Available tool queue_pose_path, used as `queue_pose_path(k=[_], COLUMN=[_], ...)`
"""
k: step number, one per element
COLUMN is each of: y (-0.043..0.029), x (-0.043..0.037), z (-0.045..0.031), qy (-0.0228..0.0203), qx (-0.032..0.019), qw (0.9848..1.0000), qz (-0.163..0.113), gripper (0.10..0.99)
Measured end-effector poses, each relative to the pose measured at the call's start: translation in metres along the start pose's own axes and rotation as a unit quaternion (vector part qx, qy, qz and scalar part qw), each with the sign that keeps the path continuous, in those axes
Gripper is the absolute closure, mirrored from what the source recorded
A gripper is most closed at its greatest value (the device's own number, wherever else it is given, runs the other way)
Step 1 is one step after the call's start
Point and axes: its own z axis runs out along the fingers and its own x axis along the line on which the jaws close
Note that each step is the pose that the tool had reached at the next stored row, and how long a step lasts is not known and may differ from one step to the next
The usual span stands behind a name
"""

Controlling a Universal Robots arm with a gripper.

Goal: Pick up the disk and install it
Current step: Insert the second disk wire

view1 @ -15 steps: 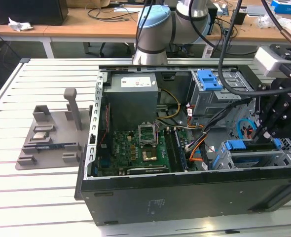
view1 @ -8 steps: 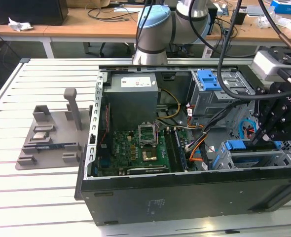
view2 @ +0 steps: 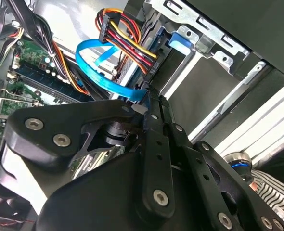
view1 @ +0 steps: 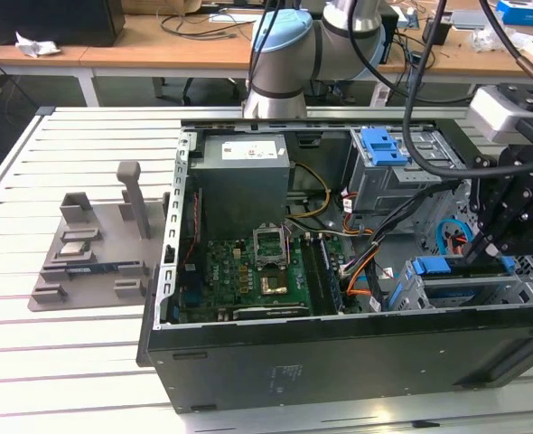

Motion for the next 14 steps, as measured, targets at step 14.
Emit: queue_pose_path(k=[14], y=[-0.0043], x=[0.0003], z=[0.0036], qy=[0.0004], qx=[-0.0075], qw=[1.0], qz=[0.0], gripper=[0.925])
